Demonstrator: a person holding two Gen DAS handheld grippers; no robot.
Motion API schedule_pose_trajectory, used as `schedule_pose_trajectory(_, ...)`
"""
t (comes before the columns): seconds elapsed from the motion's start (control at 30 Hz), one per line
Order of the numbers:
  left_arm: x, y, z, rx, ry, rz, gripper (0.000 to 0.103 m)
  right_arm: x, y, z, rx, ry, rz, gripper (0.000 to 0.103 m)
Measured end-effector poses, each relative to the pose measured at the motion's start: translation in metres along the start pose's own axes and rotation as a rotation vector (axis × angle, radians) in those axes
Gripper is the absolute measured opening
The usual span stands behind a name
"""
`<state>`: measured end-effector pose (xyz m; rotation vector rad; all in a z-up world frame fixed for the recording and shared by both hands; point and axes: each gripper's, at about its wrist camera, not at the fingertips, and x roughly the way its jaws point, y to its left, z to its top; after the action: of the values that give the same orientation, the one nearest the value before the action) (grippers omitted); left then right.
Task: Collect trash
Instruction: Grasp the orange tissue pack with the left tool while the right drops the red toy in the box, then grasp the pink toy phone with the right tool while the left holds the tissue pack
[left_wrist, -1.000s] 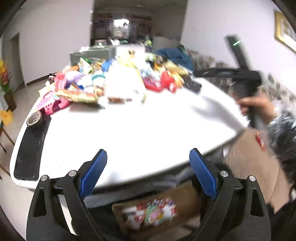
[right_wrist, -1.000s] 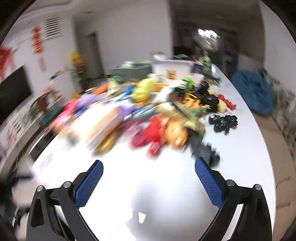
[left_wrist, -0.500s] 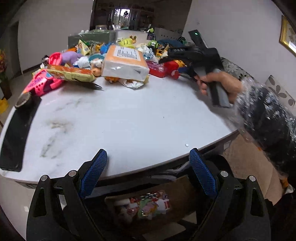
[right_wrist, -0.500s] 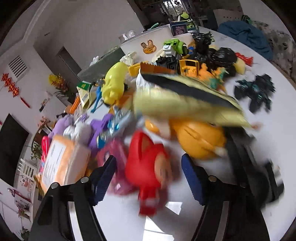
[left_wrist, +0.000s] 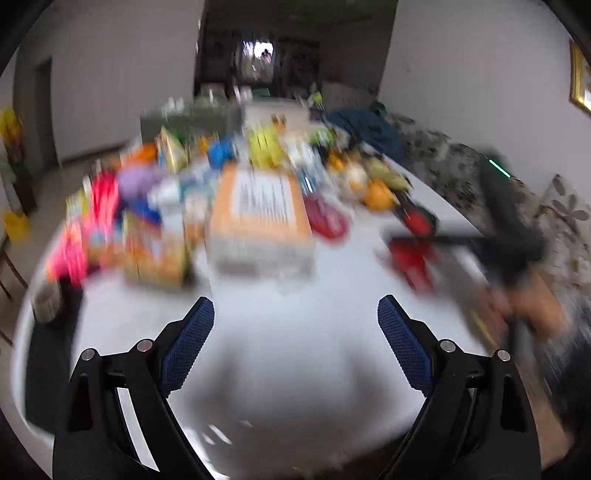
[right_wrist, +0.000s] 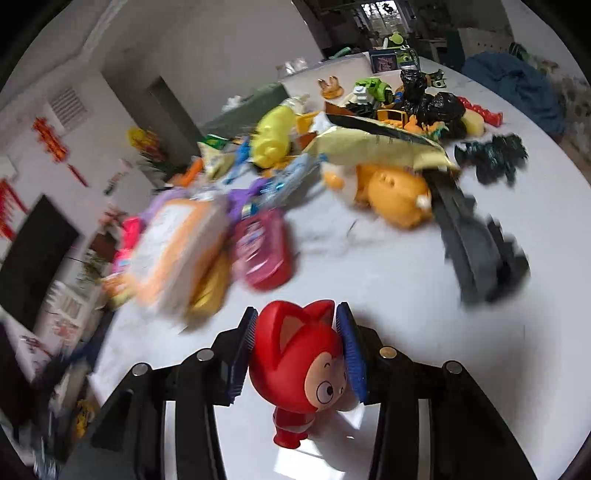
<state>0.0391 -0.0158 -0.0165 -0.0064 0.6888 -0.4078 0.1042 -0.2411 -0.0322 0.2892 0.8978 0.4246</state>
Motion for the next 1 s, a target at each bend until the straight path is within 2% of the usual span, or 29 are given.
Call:
schedule_pose_trajectory(0.13,0.041,-0.009,0.052,0.052,-0.006,0.074,0.088,-0.034,0.013,-0.028,-0.072,-0.042,-0.004,0.044)
schedule_pose_trajectory(0.2,0.076,-0.009,0.073,0.075,0.041,0.142,0.09,-0.047,0.012,-0.039,-0.061,-0.048,0.02,0.044)
schedule_pose_trajectory(0.23,0.082,-0.008,0.072,0.079,0.059,0.147,0.09,-0.051,0.009,-0.044,-0.05,-0.047,0.032,0.044)
schedule_pose_trajectory(0.27,0.106,-0.006,0.077,0.086,0.129,0.163,0.091,-0.052,0.009,-0.047,-0.045,-0.047,0.034,0.044)
schedule_pose_trajectory(0.3,0.113,-0.006,0.074,0.088,0.152,0.174,0.091,-0.054,0.007,-0.05,-0.043,-0.048,0.034,0.044)
schedule_pose_trajectory(0.43,0.131,-0.024,0.066,0.201,0.179,0.223,0.092,-0.051,0.001,-0.057,-0.028,-0.043,0.05,0.044)
schedule_pose_trajectory(0.47,0.134,-0.025,0.065,0.219,0.185,0.254,0.091,-0.051,0.0,-0.059,-0.022,-0.041,0.057,0.044)
schedule_pose_trajectory(0.5,0.14,-0.023,0.063,0.215,0.196,0.28,0.076,-0.05,-0.001,-0.059,-0.014,-0.041,0.064,0.044)
schedule_pose_trajectory(0.53,0.139,-0.018,0.062,0.196,0.193,0.269,0.073,-0.049,-0.001,-0.059,-0.011,-0.043,0.067,0.044)
schedule_pose_trajectory(0.6,0.117,-0.011,0.063,0.138,0.15,0.218,0.056,-0.051,0.002,-0.058,-0.011,-0.056,0.068,0.044)
schedule_pose_trajectory(0.67,0.094,-0.013,0.069,0.123,0.12,0.207,0.055,-0.058,0.008,-0.058,-0.019,-0.07,0.082,0.044)
schedule_pose_trajectory(0.7,0.063,-0.017,0.067,0.117,0.065,0.179,0.055,-0.062,0.012,-0.059,-0.028,-0.078,0.085,0.044)
schedule_pose_trajectory(0.77,0.016,-0.027,0.059,0.13,0.007,0.133,0.056,-0.076,0.024,-0.062,-0.059,-0.091,0.104,0.043)
schedule_pose_trajectory(0.87,-0.065,-0.049,0.012,0.198,-0.043,0.049,0.058,-0.093,0.04,-0.073,-0.094,-0.091,0.142,0.038)
schedule_pose_trajectory(0.97,-0.098,-0.058,-0.03,0.213,-0.029,-0.023,0.06,-0.108,0.056,-0.092,-0.131,-0.069,0.172,0.038)
schedule_pose_trajectory(1.0,-0.111,-0.063,-0.059,0.228,-0.014,-0.056,0.06,-0.108,0.059,-0.096,-0.142,-0.058,0.167,0.038)
